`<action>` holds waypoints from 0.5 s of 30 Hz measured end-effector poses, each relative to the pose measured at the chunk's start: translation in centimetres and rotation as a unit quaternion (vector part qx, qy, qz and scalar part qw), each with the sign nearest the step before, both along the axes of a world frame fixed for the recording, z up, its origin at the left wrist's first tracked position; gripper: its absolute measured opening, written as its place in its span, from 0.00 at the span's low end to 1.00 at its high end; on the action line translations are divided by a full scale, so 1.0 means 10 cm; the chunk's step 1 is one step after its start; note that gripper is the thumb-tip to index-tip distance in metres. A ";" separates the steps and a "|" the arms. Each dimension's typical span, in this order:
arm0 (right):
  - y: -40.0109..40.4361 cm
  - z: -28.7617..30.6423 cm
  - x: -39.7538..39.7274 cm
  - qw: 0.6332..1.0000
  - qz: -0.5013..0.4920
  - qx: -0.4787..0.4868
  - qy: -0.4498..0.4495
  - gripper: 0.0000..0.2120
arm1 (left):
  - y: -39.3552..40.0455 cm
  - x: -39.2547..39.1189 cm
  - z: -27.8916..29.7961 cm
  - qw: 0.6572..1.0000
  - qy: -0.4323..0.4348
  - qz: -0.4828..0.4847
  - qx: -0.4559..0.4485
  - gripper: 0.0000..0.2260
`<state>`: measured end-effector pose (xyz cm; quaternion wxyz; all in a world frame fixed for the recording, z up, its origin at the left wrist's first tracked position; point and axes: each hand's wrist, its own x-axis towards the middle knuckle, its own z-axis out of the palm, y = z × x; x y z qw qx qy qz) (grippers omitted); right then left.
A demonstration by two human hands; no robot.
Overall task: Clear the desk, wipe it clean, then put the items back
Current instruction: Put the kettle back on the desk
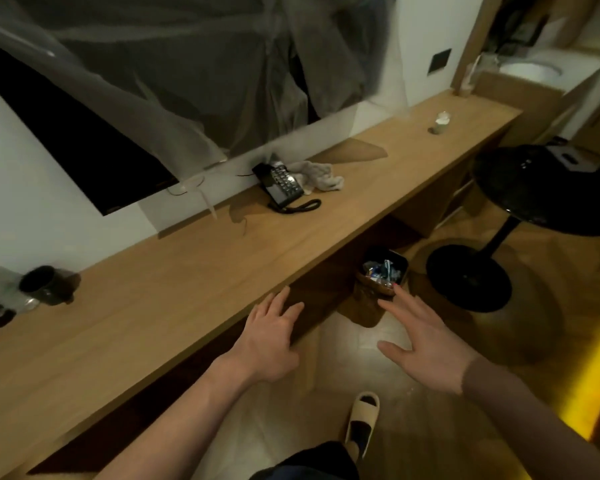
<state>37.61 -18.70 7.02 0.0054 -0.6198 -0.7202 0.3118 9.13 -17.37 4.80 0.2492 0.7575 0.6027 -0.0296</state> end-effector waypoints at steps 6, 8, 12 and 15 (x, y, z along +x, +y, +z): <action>0.34 -0.14 0.88 0.998 -0.064 0.004 -0.027 0.36 | 0.61 0.94 -0.11 0.999 -0.025 -0.044 0.005 0.36; 0.52 -0.15 1.17 0.996 -0.071 0.010 -0.043 0.37 | 0.82 1.21 -0.12 0.998 -0.039 -0.049 -0.006 0.37; 0.98 0.05 1.56 0.994 -0.069 0.007 -0.086 0.36 | 1.29 1.60 -0.13 0.998 -0.048 -0.049 -0.010 0.37; 1.25 0.15 1.81 0.994 -0.092 -0.015 -0.051 0.35 | 1.62 1.89 -0.22 0.998 -0.038 -0.056 -0.014 0.36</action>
